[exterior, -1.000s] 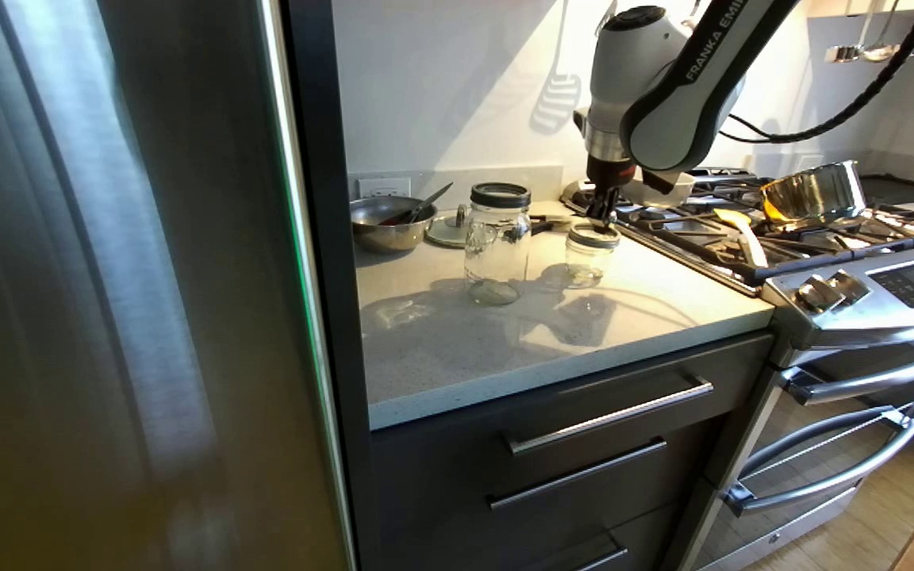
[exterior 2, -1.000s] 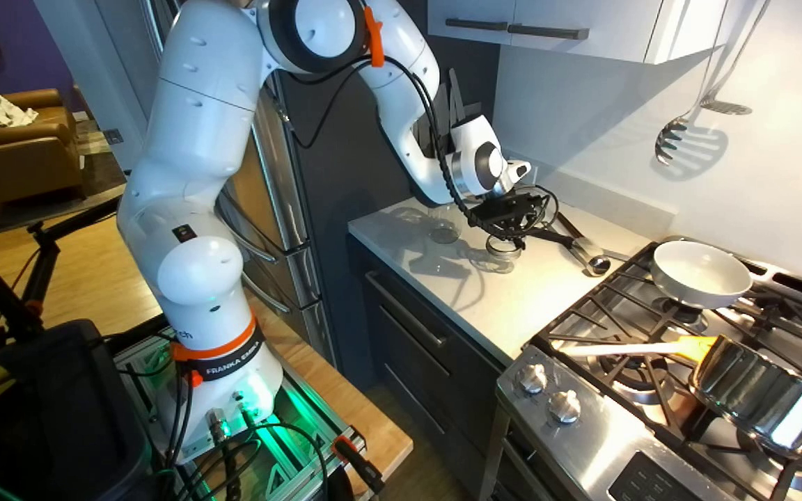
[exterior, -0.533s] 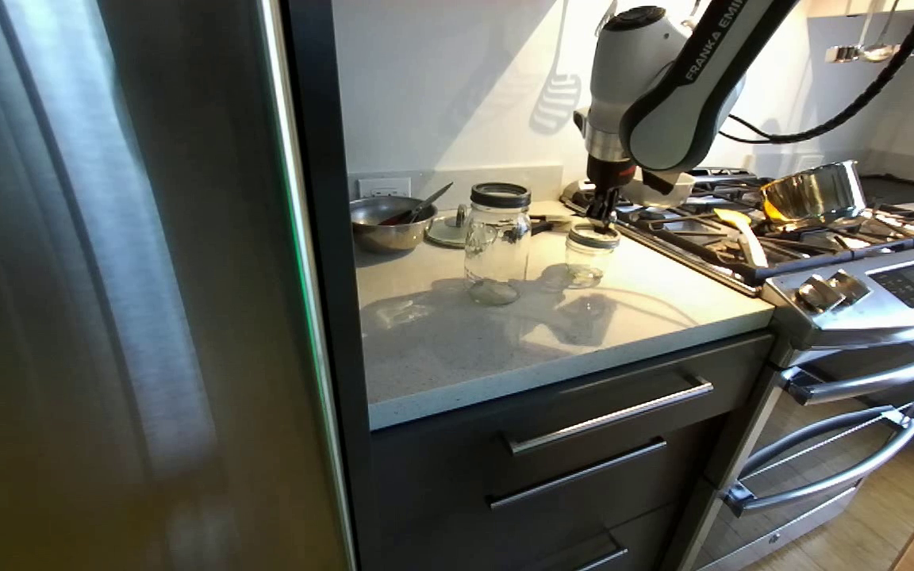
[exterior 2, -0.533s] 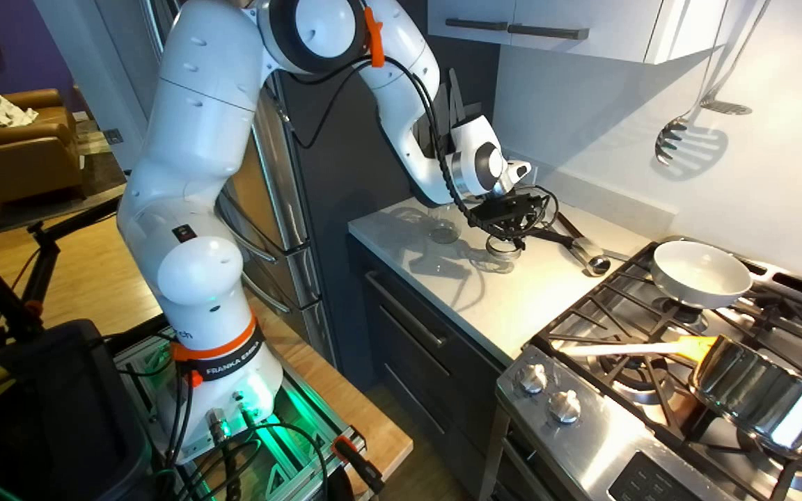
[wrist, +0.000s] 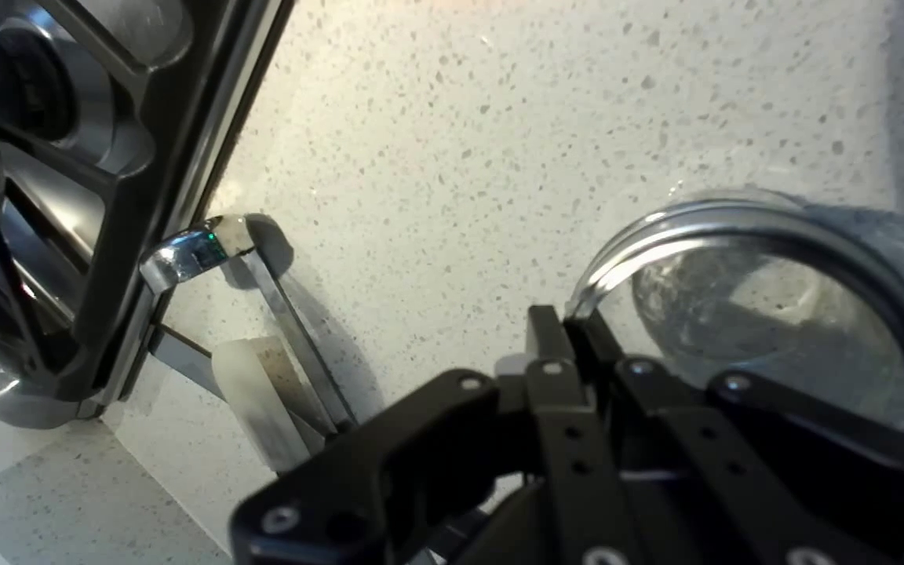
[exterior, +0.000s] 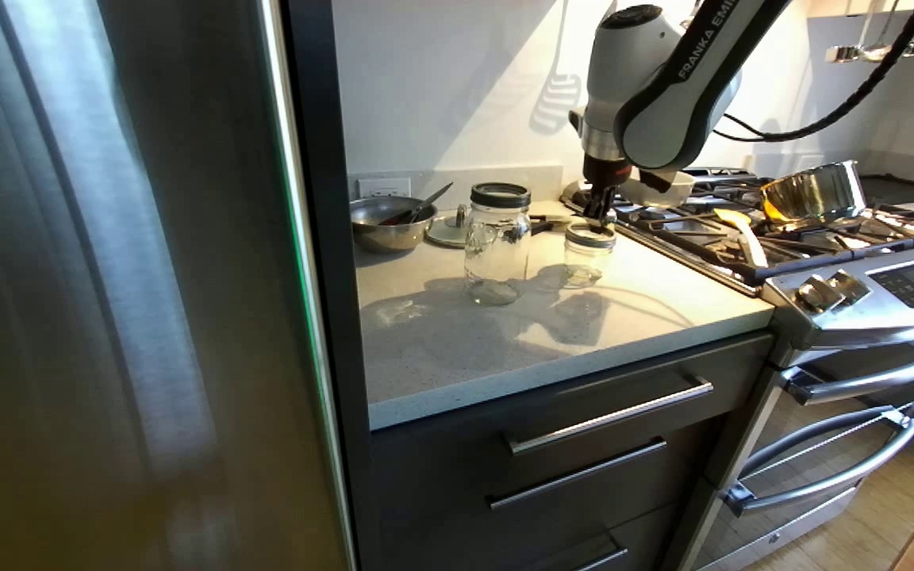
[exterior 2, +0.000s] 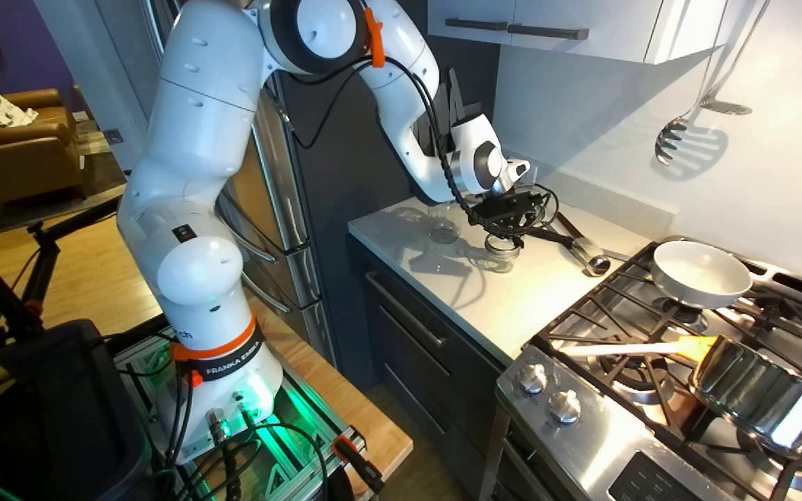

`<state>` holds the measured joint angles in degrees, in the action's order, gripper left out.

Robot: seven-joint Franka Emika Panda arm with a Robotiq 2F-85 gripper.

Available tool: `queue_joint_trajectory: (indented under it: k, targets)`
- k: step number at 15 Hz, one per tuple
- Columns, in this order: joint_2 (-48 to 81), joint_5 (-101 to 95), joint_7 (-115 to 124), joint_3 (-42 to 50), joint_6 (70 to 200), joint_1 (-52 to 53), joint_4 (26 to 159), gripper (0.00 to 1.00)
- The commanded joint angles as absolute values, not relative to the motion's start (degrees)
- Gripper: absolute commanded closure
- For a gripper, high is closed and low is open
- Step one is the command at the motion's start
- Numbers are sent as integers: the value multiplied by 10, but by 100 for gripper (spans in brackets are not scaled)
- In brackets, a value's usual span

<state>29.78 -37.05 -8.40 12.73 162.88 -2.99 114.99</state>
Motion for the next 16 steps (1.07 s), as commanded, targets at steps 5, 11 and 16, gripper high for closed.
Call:
queue_joint_trajectory:
  k: [5, 11, 16]
  targets:
    - [311, -374, -118, 126, 1588, -27, 1128, 98]
    - [300, -385, -103, 134, 1607, -25, 1143, 98]
    - [286, -390, -96, 143, 1632, -28, 1159, 98]
